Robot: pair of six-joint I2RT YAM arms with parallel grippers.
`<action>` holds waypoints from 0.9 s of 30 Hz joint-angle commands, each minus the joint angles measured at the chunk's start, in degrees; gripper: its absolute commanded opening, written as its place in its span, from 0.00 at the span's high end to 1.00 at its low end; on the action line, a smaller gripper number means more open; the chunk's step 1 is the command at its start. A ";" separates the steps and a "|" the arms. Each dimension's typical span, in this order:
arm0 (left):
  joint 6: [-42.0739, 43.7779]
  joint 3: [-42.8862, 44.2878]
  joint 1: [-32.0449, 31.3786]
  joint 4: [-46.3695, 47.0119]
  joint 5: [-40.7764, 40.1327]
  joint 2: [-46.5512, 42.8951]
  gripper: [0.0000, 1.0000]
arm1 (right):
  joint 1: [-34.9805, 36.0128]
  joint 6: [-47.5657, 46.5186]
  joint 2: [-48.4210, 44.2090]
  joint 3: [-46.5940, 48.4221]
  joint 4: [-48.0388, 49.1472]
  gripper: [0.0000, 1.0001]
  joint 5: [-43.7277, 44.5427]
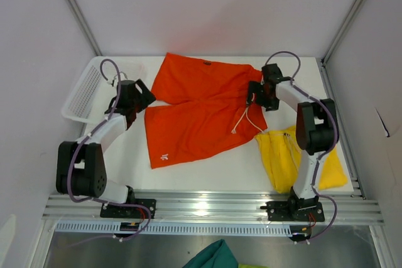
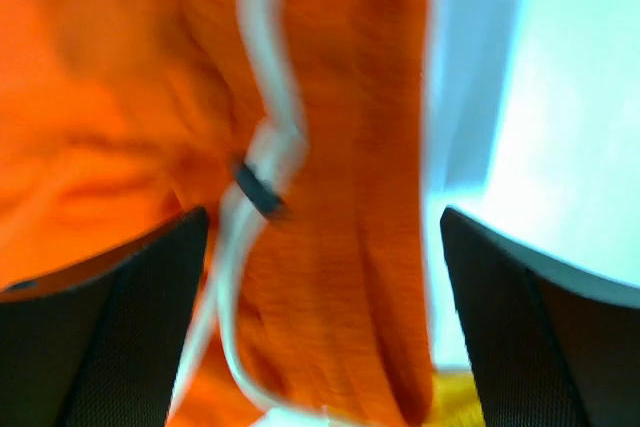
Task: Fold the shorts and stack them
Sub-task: Flatten the shorts out
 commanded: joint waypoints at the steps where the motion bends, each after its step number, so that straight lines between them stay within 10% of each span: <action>1: 0.26 1.07 0.10 -3.26 2.59 -5.68 0.16 | -3.32 3.88 -10.60 -7.33 3.70 0.01 -7.79; 11: -0.18 -8.23 -4.55 -5.81 9.11 -19.13 0.14 | -6.76 6.44 -25.55 -24.23 12.59 0.00 -19.95; 27: 1.66 -23.10 -6.85 -13.98 12.36 -40.49 0.14 | 2.39 1.78 -9.23 -12.12 2.83 0.01 12.57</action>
